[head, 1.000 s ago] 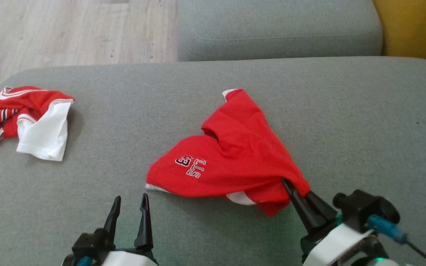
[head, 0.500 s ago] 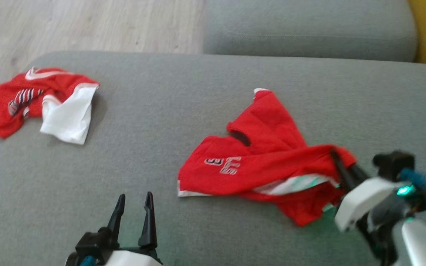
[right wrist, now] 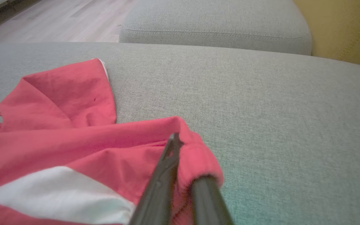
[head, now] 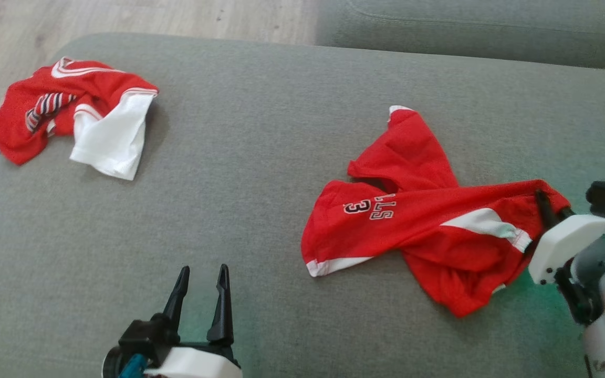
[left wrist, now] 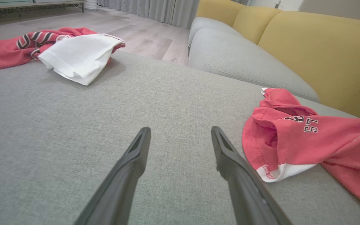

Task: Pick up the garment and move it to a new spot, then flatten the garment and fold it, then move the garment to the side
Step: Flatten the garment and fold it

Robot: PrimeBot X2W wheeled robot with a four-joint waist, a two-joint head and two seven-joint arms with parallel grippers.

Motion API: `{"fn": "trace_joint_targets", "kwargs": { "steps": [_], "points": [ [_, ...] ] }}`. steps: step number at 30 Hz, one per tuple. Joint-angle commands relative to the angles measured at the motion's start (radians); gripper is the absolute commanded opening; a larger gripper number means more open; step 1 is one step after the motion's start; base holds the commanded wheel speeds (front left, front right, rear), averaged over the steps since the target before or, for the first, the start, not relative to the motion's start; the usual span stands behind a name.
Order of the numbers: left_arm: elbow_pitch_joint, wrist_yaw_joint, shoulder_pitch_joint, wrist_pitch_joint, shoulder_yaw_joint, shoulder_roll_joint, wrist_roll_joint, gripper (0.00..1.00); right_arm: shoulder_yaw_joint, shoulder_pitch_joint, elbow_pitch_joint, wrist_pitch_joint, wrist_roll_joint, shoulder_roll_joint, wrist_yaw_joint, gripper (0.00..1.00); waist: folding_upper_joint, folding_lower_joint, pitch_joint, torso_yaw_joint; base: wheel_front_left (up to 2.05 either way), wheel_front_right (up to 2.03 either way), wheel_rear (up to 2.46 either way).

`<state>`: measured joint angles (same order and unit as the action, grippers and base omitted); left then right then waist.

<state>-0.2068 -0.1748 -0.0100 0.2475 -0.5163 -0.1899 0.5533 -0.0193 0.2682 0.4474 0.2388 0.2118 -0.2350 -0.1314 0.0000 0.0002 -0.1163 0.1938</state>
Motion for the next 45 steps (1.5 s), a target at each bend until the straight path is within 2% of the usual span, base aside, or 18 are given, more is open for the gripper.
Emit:
{"fn": "trace_joint_targets", "kwargs": {
  "steps": [1,8,17,26,36,45],
  "points": [
    [0.024,0.004,-0.039,0.006,0.027,0.0,-0.01,1.0,0.032,0.034,-0.022,-0.031,0.013,-0.017,0.001,1.0,0.0,-0.0002,0.002,-0.016,0.0,0.0,0.0],
    [0.021,0.006,-0.044,0.008,0.025,0.002,-0.011,1.0,0.065,-0.015,-0.062,-0.108,0.021,-0.001,0.001,1.0,0.0,-0.0002,0.02,-0.065,0.0,0.0,0.0],
    [0.025,0.003,-0.036,0.004,0.018,-0.002,-0.009,1.0,0.056,-0.198,-0.246,-0.138,-0.021,0.064,0.001,1.0,0.0,-0.0002,0.071,-0.13,0.0,0.0,0.0],
    [0.03,-0.001,-0.016,-0.008,0.008,-0.006,0.0,1.0,0.043,-0.312,-0.39,-0.145,-0.09,0.148,0.001,1.0,0.0,-0.0002,0.128,-0.156,0.0,0.0,0.0],
    [0.034,0.001,-0.001,-0.021,0.009,-0.005,0.028,1.0,0.056,-0.355,-0.432,-0.183,-0.142,0.183,0.001,1.0,0.0,-0.0002,0.161,-0.151,0.0,0.0,0.0],
    [0.029,-0.011,0.007,-0.035,0.008,-0.017,0.032,1.0,0.075,-0.363,-0.419,-0.214,-0.098,0.185,0.001,1.0,0.0,-0.0002,0.172,-0.146,0.0,0.0,0.0]
  ]
}}
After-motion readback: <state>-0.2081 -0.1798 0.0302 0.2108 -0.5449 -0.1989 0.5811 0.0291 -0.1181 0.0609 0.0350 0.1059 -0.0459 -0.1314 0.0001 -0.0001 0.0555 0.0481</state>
